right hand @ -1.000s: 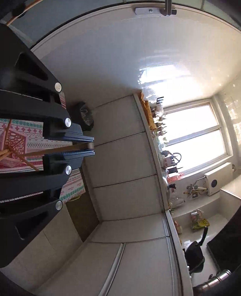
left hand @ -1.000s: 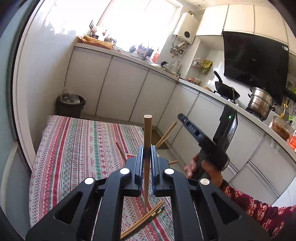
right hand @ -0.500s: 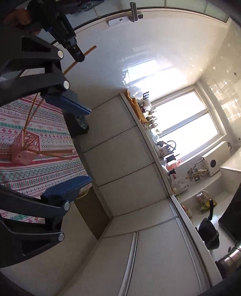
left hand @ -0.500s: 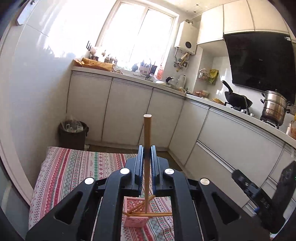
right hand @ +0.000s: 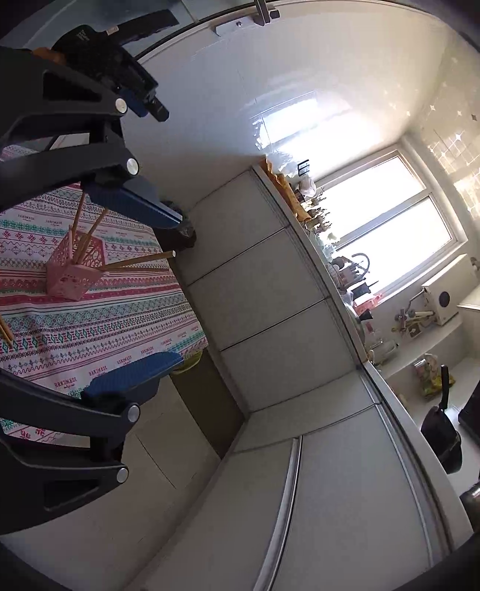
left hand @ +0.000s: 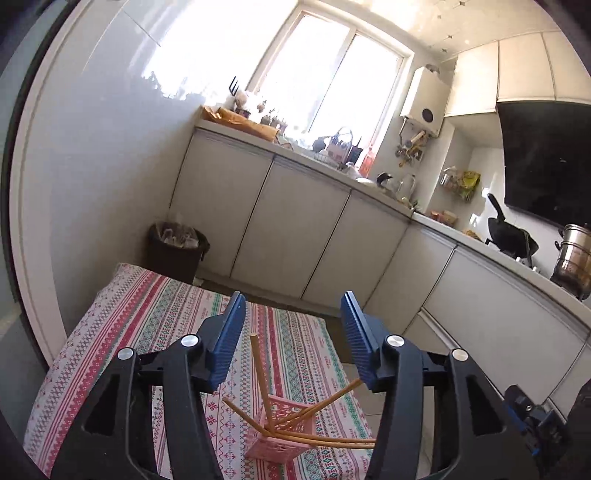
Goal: Organize utensils
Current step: 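Open both tools to drop the chopsticks into the pink cup, then move both tools back to the pile and grasp a wooden chopstick with the left tool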
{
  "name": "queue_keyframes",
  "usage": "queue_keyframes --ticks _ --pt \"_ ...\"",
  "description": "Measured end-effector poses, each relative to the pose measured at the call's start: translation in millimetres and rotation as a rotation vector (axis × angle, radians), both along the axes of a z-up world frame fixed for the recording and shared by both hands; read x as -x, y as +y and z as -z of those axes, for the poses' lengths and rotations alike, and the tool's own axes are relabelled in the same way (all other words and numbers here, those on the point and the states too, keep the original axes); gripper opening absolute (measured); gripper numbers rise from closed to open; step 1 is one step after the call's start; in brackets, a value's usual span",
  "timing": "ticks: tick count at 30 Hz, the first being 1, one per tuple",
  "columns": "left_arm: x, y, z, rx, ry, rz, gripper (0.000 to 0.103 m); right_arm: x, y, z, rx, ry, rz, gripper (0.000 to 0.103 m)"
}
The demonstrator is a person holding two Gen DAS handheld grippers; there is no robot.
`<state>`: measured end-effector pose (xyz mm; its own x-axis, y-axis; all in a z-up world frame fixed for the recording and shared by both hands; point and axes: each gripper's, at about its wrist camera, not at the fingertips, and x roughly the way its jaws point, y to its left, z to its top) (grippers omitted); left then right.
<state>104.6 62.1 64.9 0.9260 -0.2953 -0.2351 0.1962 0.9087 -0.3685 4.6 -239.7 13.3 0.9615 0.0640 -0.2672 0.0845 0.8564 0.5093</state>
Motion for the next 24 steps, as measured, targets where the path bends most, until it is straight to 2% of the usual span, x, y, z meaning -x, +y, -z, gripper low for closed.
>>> queue_keyframes --ticks 2,4,9,10,12,19,24 --pt "17.1 3.8 -13.4 -0.007 -0.042 0.005 0.07 2.5 0.6 -0.3 -0.001 0.011 0.005 0.073" --pt "30.5 4.9 -20.3 -0.014 -0.063 0.018 0.077 3.9 2.4 -1.6 0.009 0.019 0.01 0.074" --pt "45.5 -6.6 -15.2 -0.076 -0.01 0.086 0.09 10.8 6.0 3.1 0.013 0.072 0.015 0.087" --pt "49.3 -9.2 -10.3 -0.091 0.009 0.099 0.096 12.8 7.0 5.4 0.015 0.088 0.019 0.092" --pt "54.3 -13.3 2.9 -0.117 0.05 0.124 0.096 17.7 9.6 11.6 0.029 0.122 0.022 0.096" --pt "65.9 -25.7 51.0 -0.205 0.207 0.179 0.096 22.6 28.8 37.6 0.141 0.281 -0.01 0.096" --pt "69.8 -31.3 64.3 -0.254 0.267 0.202 0.096 30.8 33.5 50.6 0.161 0.335 -0.029 0.096"
